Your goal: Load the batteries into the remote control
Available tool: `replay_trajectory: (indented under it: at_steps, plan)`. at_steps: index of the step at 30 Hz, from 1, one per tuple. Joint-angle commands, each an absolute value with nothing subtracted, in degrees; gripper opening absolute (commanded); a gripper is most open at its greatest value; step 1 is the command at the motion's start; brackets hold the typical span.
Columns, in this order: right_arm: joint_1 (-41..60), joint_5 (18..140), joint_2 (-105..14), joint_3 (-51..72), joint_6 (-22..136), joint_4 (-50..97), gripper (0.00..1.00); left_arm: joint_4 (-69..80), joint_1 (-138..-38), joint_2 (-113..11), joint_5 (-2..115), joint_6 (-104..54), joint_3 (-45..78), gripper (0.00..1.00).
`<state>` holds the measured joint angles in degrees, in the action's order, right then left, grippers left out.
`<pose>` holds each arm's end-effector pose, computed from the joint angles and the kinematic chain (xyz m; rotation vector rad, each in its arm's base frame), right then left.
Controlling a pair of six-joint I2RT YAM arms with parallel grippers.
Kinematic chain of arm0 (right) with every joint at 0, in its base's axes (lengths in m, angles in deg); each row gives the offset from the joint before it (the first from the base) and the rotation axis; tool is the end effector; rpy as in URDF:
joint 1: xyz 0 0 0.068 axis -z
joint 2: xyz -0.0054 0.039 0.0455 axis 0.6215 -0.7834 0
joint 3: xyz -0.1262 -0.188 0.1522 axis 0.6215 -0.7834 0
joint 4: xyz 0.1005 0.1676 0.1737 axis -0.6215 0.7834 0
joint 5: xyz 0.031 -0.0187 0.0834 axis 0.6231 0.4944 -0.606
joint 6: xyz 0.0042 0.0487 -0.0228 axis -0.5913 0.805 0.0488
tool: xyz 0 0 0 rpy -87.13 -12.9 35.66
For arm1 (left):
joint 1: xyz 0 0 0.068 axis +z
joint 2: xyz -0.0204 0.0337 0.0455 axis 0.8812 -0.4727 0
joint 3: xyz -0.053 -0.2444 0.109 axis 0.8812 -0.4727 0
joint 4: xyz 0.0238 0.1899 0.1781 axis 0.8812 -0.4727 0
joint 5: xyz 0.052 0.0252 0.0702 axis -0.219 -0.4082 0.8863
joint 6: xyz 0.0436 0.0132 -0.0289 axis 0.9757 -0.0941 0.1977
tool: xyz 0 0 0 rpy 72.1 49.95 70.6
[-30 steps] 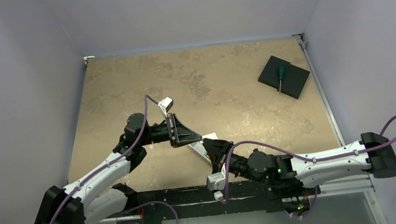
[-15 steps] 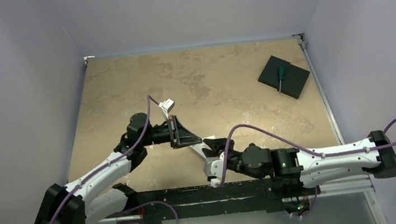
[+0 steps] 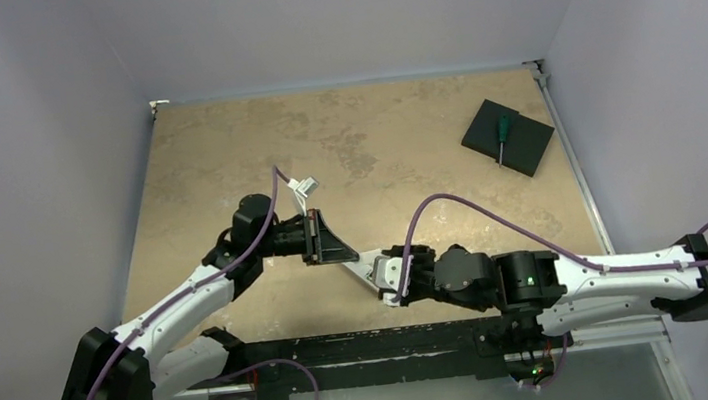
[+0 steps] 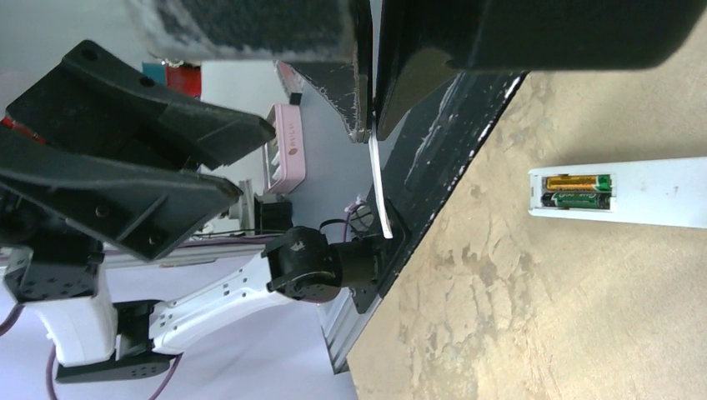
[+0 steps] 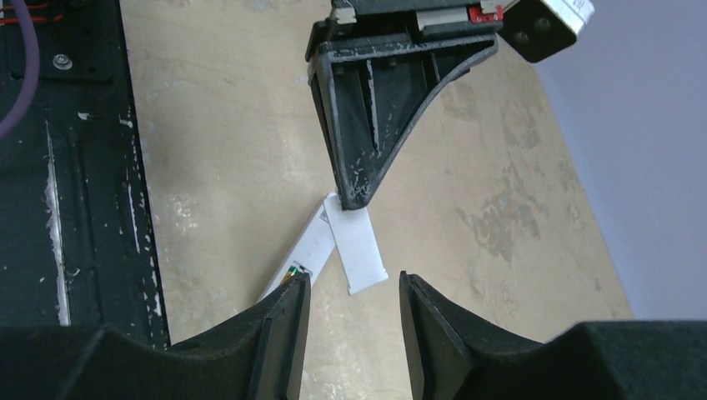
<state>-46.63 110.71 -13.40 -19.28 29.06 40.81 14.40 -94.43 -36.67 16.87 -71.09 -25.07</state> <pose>0.0312 0.1907 0.3212 -1.3476 1.3613 0.3462 0.1759 -0.1441 0.2385 0.1895 2.2606 -1.7581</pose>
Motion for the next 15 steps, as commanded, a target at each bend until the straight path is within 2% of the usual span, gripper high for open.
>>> replay_trajectory:
  at_steps: [1, 15]
  plan:
    - [-45.10, 107.84, -12.34, -16.39, 33.24, 48.32, 0.51, 10.82, -94.31, -35.91, 14.58, -64.12, -21.98, 0.00]
    - [-39.22, 95.99, -13.23, -18.24, 29.89, 44.89, 0.51, 5.87, -94.30, -35.47, 7.92, -57.94, -19.40, 0.00]
